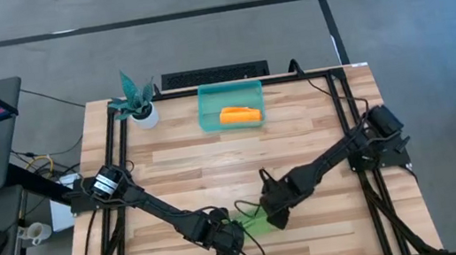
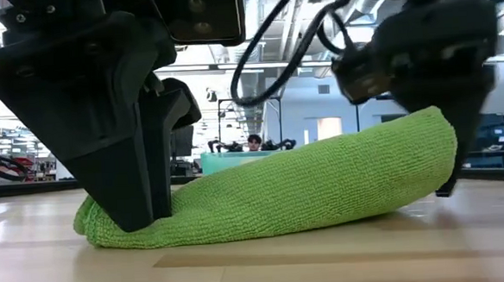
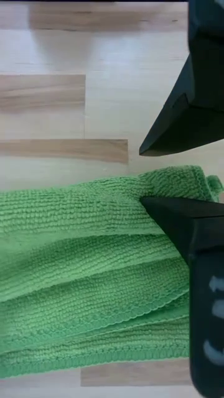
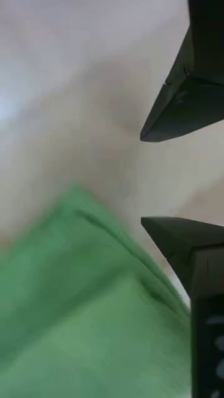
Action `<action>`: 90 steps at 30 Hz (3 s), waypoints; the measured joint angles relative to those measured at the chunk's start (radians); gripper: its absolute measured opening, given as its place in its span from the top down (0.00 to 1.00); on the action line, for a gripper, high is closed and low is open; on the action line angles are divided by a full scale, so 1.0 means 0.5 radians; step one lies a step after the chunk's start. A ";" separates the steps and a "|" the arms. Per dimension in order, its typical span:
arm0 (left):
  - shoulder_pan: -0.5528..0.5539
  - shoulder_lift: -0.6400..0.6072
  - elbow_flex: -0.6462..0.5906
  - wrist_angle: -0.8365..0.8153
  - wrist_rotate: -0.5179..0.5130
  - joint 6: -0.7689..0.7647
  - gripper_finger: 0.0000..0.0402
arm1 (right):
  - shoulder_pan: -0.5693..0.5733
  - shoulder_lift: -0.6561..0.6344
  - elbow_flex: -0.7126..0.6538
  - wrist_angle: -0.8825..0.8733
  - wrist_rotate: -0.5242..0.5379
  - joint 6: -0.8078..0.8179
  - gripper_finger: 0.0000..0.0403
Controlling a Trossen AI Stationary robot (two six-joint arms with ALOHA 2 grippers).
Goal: Roll microfiber towels into tight, uniform cylinder then place into a basket
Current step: Roll the green microfiber cloth
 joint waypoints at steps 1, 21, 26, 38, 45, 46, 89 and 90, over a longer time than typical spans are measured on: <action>-0.001 0.000 0.000 0.000 0.000 0.006 0.72 | -0.024 0.000 -0.001 -0.016 0.016 0.000 0.43; 0.000 -0.003 0.003 -0.030 0.016 -0.082 0.72 | 0.595 -0.654 -0.001 -0.280 1.164 0.034 0.43; 0.000 -0.003 0.003 -0.030 0.019 -0.098 0.72 | 0.796 -0.529 -0.001 0.058 1.434 -0.262 0.43; 0.000 -0.003 0.004 -0.027 0.047 -0.126 0.72 | 0.656 -0.266 -0.001 0.598 1.011 -0.853 0.93; 0.000 -0.003 0.004 -0.027 0.045 -0.126 0.72 | 0.518 -0.266 -0.001 0.635 0.758 -0.857 0.95; 0.000 -0.003 0.004 -0.027 0.045 -0.126 0.72 | 0.505 -0.263 -0.001 0.637 0.736 -0.857 0.96; -0.002 -0.003 0.004 -0.030 -0.034 -0.107 0.72 | 0.292 0.052 -0.014 0.571 0.706 -0.577 0.99; -0.007 -0.003 0.003 -0.033 -0.060 -0.103 0.72 | 0.293 0.077 -0.014 0.586 0.700 -0.575 0.99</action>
